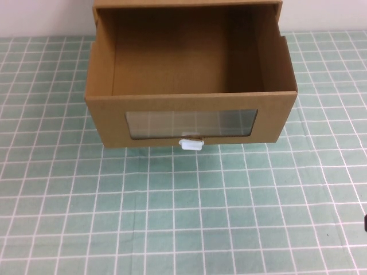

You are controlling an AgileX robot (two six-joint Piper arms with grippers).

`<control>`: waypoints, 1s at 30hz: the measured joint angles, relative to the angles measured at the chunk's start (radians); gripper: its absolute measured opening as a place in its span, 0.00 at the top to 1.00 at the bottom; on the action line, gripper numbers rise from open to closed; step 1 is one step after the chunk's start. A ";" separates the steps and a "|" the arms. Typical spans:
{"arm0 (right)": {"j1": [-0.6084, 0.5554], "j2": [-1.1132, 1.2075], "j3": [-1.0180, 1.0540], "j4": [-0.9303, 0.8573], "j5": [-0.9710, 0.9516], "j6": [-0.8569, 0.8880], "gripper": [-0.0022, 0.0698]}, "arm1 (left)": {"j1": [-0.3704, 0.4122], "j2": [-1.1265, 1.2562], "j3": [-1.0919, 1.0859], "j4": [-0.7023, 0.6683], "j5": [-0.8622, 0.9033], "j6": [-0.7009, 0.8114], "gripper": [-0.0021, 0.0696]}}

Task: Open the shoe box
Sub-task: 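Pull the top drawer of the cardboard box fully open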

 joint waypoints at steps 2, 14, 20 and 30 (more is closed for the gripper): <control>0.000 0.000 0.000 0.000 0.015 0.000 0.99 | 0.000 -0.017 0.092 0.033 -0.072 0.000 0.98; 0.000 -0.002 0.000 -0.002 0.072 -0.002 0.99 | 0.000 -0.178 0.298 0.096 0.138 -0.010 0.98; 0.000 -0.002 0.000 0.003 0.103 -0.002 0.99 | 0.000 -0.180 0.298 0.133 0.143 -0.010 0.98; 0.000 -0.002 0.000 0.015 0.120 -0.002 0.99 | 0.000 -0.180 0.298 0.136 0.146 -0.010 0.98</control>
